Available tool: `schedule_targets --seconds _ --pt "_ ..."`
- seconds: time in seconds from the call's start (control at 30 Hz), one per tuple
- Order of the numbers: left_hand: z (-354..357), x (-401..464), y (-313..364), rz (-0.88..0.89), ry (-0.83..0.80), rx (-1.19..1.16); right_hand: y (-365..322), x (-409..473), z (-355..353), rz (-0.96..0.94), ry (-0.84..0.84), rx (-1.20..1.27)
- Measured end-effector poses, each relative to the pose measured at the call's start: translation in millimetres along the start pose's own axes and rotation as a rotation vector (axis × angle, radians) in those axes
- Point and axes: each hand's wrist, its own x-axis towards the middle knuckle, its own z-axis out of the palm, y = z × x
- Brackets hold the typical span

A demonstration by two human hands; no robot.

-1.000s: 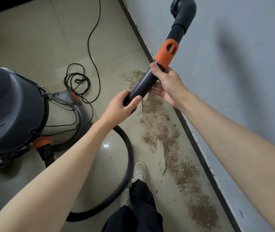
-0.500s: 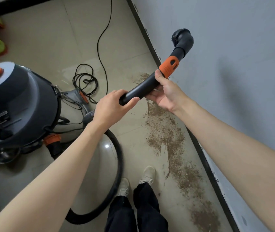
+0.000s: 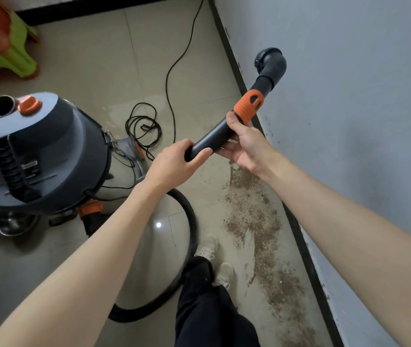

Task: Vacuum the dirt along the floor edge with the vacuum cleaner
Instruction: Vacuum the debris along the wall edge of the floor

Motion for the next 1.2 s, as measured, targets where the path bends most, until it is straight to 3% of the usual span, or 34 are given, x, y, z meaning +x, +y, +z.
schedule_targets --seconds 0.23,0.43,0.6,0.73,0.93,1.07,1.2 --pt "-1.0 39.3 7.3 0.046 -0.017 -0.059 -27.8 22.3 8.0 -0.064 0.131 -0.172" --pt "14.1 100.3 10.0 0.087 -0.124 -0.316 -54.3 67.1 10.9 -0.145 0.324 -0.284" --pt "47.5 144.2 -10.4 0.029 -0.129 -0.519 -53.9 123.0 16.3 -0.227 0.387 -0.474" --pt "75.3 185.4 -24.1 0.004 -0.133 -0.441 -45.3 171.2 6.1 -0.244 0.434 -0.599" --pt "139.5 233.1 -79.9 -0.065 -0.236 -0.424 13.9 257.3 -37.3 -0.224 0.42 -0.754" --pt "182.3 246.2 -143.6 -0.115 -0.273 -0.433 84.3 309.5 -58.6 -0.15 0.309 -0.588" --pt "226.7 257.6 -202.9 -0.208 -0.302 -0.608 156.0 360.8 -67.2 -0.113 0.192 -0.481"
